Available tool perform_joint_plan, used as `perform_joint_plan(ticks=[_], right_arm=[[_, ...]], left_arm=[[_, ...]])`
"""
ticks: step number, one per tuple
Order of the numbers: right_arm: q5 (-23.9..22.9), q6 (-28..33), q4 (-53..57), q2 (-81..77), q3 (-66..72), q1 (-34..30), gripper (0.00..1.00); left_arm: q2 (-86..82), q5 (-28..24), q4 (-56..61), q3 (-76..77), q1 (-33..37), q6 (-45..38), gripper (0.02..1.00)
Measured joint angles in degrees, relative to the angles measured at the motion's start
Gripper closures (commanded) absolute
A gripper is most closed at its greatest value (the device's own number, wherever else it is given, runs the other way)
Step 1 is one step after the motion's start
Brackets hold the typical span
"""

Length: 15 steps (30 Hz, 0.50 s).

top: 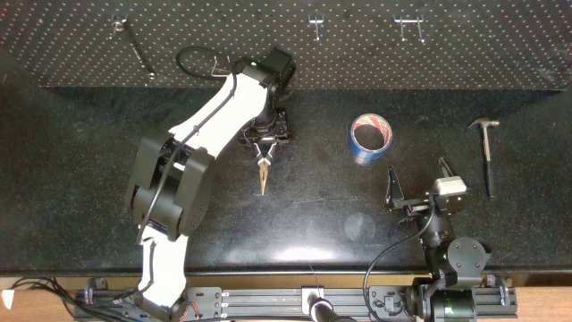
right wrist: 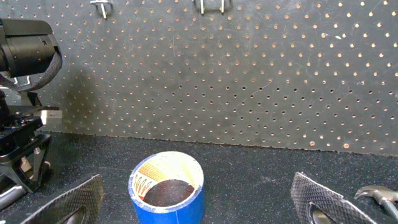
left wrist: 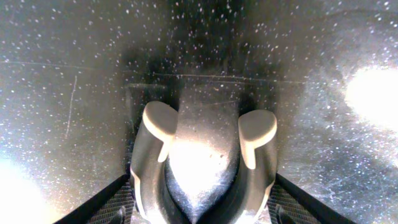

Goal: Place Tools Onto Pegboard

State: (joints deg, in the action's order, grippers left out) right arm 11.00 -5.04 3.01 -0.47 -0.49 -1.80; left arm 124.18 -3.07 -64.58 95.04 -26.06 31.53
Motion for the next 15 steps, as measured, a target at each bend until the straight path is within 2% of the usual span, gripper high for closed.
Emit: perform_joint_plan(ticks=[3, 5, 7, 9, 15], right_arm=[[0.0, 0.0, 0.0, 0.0, 0.0, 0.0, 0.009], [0.0, 0.0, 0.0, 0.0, 0.0, 0.0, 0.009], [0.02, 0.0, 0.0, 0.0, 0.0, 0.0, 0.009], [0.0, 0.0, 0.0, 0.0, 0.0, 0.0, 0.009], [0.02, 0.0, 0.0, 0.0, 0.0, 0.0, 0.009]], left_arm=[[-0.02, 0.04, 0.2, -0.04, 0.0, 0.09, 0.711], [-0.33, 0.24, 0.22, -0.09, 0.0, 0.09, 0.809], [-0.33, 0.26, 0.26, -0.11, 0.0, 0.02, 0.836], [-0.33, 0.26, 0.26, -0.11, 0.0, 0.0, 0.989], [-0.33, 0.26, 0.22, -0.11, 0.0, 0.02, 0.989]])
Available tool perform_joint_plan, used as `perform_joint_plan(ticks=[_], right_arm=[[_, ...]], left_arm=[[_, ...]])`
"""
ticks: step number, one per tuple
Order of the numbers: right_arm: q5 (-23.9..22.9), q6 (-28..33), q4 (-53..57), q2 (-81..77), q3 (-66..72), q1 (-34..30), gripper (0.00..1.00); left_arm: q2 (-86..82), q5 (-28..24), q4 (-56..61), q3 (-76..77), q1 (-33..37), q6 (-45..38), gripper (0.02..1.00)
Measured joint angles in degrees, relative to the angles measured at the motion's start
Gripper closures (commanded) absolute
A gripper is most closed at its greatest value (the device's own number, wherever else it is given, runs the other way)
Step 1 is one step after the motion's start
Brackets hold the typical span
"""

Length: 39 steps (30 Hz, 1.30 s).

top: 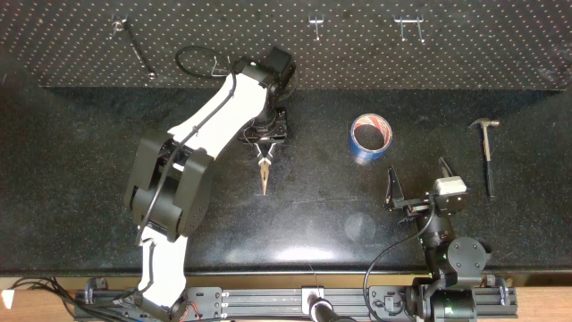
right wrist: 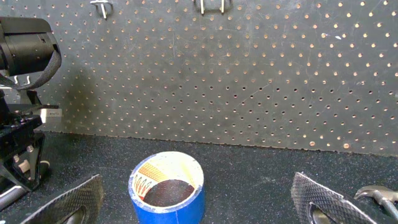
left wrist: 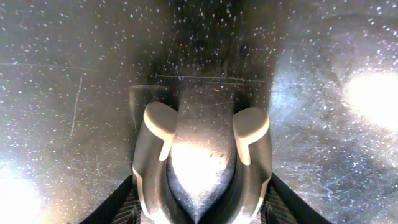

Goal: Place Tools Onto Pegboard

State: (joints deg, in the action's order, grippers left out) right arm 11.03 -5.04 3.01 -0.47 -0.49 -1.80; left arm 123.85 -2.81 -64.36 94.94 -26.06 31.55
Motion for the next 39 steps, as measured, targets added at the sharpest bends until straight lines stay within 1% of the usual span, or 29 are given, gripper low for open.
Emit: perform_joint_plan(ticks=[2, 4, 7, 9, 11, 12, 13, 14, 15, 16, 18, 19, 20, 22, 26, 31, 39], right_arm=[[-0.02, 0.0, 0.0, 0.0, 0.0, 0.0, 0.009], [0.0, 0.0, 0.0, 0.0, 0.0, 0.0, 0.009], [-0.02, 0.0, 0.0, 0.0, 0.0, 0.0, 0.009], [0.0, 0.0, 0.0, 0.02, 0.0, 0.0, 0.007], [-0.02, 0.0, 0.0, 0.0, 0.0, 0.0, 0.009], [0.0, 0.0, 0.0, 0.0, 0.0, 0.0, 0.009], [-0.02, 0.0, 0.0, 0.0, 0.0, 0.0, 0.009], [0.0, 0.0, 0.0, 0.0, 0.0, 0.0, 0.009], [-0.02, 0.0, 0.0, 0.0, 0.0, 0.0, 0.009], [-0.02, 0.0, 0.0, 0.02, 0.0, 0.0, 0.009], [-0.02, 0.0, -0.02, 0.0, 0.0, 0.0, 0.009], [0.0, 0.0, 0.0, 0.0, 0.0, 0.0, 0.009], [0.0, 0.0, 0.0, 0.0, 0.0, 0.0, 0.009], [0.0, 0.0, 0.0, 0.0, 0.0, 0.0, 0.009], [-0.02, 0.0, 0.0, 0.0, 0.0, 0.0, 0.009], [-0.02, 0.0, 0.0, 0.0, 0.0, 0.0, 0.009], [-0.02, 0.0, 0.0, 0.0, 0.0, 0.0, 0.009]], left_arm=[[-0.46, 0.24, 0.17, -0.33, -0.02, 0.0, 0.991], [-2.54, 2.91, -0.31, -1.25, -0.66, 0.0, 0.987], [-14.62, 12.0, -2.45, -1.77, -4.42, -0.02, 0.991], [-24.33, 18.1, -3.65, -1.73, -8.68, 0.13, 0.989], [-30.01, 22.91, -3.96, -1.68, -11.54, 0.24, 0.987], [-30.97, 24.85, -3.89, -1.68, -11.61, 0.24, 0.989], [-31.85, 27.74, -2.67, -1.92, -11.23, 0.26, 0.989], [-33.2, 30.42, 1.57, -3.04, -10.45, 0.28, 0.989], [-35.87, 33.07, 8.52, -5.9, -9.01, 0.2, 0.989], [-37.99, 34.29, 15.87, -9.14, -7.69, -0.35, 0.991], [-43.08, 34.6, 35.78, -18.01, -4.11, -5.38, 0.989], [-44.63, 34.05, 44.39, -21.64, -2.43, -9.55, 0.989], [-45.13, 33.7, 49.37, -23.96, -1.27, -12.13, 0.989], [-45.2, 33.07, 55.06, -26.99, 0.52, -15.3, 0.989], [-42.25, 32.74, 62.58, -28.41, 3.28, -17.62, 0.989], [-36.72, 32.35, 70.6, -28.85, 3.69, -19.98, 0.989], [-32.48, 32.33, 71.17, -28.85, 4.28, -20.87, 0.989]])
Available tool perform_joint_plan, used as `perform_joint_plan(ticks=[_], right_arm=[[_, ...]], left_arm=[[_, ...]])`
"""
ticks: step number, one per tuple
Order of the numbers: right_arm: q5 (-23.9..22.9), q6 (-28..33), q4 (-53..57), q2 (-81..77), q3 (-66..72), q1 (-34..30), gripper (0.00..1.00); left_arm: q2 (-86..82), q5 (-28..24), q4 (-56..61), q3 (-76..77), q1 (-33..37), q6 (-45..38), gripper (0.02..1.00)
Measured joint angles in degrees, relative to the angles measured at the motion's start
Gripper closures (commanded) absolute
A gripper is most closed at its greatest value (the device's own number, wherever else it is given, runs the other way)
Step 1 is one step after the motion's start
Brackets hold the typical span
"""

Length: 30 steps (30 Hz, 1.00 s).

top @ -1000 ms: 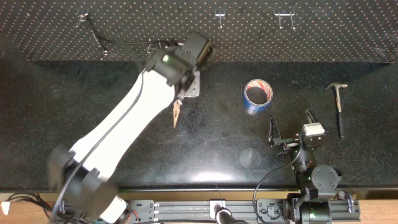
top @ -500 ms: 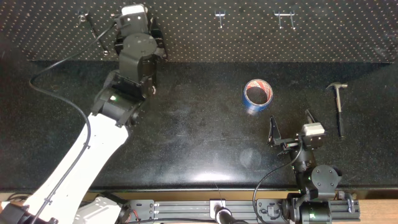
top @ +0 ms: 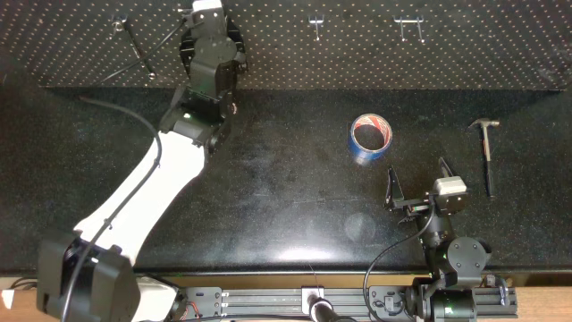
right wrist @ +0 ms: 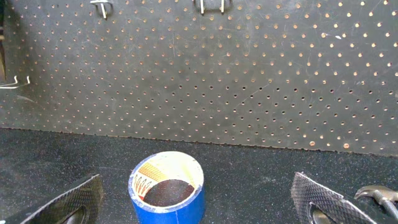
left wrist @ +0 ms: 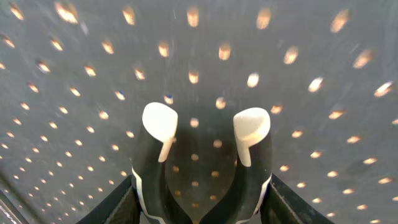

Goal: Place Tools Onto Pegboard

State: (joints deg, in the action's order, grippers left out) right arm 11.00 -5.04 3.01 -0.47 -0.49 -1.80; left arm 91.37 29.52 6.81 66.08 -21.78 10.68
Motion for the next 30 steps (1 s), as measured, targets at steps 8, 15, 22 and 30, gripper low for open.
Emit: perform_joint_plan(ticks=[8, 15, 22, 30], right_arm=[[0.0, 0.0, 0.0, 0.0, 0.0, 0.0, 0.009], [0.0, 0.0, 0.0, 0.0, 0.0, 0.0, 0.009], [0.0, 0.0, 0.0, 0.0, 0.0, 0.0, 0.009], [0.02, 0.0, 0.0, 0.0, 0.0, 0.0, 0.009]], left_arm=[[3.63, 0.0, -0.11, 0.0, 0.0, 0.0, 0.989], [5.31, -0.04, -3.26, 0.0, 0.0, 0.13, 0.989], [6.67, -1.33, -8.5, 0.0, 0.13, 2.89, 0.093], [3.54, -5.03, -11.3, -0.07, 0.17, 3.54, 0.023]])
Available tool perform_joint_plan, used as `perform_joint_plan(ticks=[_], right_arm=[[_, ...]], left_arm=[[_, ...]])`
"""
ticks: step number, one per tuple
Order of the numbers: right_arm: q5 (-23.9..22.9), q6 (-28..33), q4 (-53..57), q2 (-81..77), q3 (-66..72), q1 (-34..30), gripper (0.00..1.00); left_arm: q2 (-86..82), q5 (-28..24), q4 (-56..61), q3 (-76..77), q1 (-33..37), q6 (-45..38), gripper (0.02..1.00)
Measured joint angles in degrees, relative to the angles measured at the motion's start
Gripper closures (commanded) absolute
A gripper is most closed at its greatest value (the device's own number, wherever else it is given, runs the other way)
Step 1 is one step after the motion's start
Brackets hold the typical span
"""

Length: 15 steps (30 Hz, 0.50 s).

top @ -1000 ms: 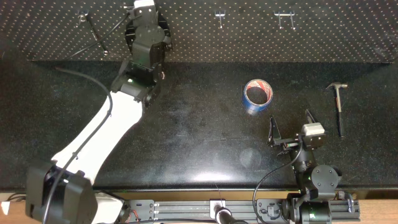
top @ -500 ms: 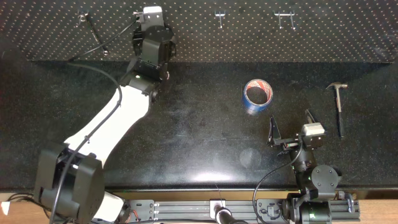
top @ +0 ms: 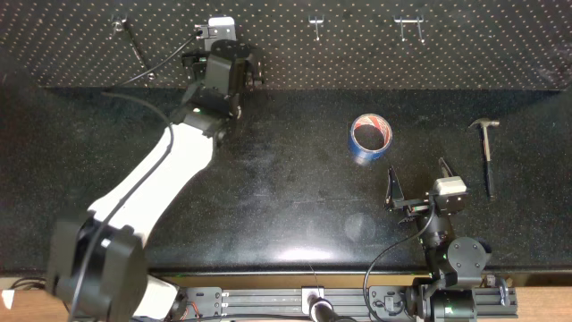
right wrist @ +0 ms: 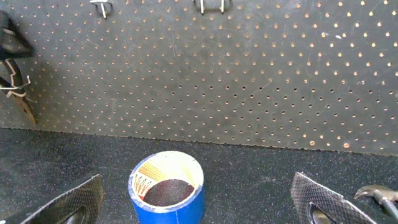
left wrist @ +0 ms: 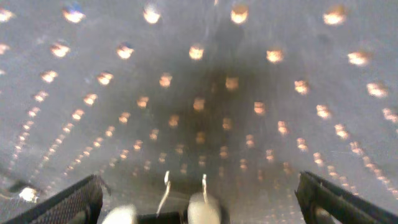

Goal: Place Tools Onto Pegboard

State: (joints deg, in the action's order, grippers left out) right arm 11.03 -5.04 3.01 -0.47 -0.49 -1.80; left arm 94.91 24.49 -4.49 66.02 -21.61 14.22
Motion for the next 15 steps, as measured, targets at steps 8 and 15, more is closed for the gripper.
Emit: perform_joint_plan(ticks=[8, 15], right_arm=[[-0.02, 0.0, 0.0, 0.0, -0.09, 0.0, 0.009], [0.0, 0.0, 0.09, 0.0, -0.09, 0.0, 0.009]], left_arm=[[-64.46, -22.16, -2.69, -34.49, 8.57, 0.2, 0.023], [-90.29, -29.51, 2.6, -57.66, 19.65, -2.27, 0.023]])
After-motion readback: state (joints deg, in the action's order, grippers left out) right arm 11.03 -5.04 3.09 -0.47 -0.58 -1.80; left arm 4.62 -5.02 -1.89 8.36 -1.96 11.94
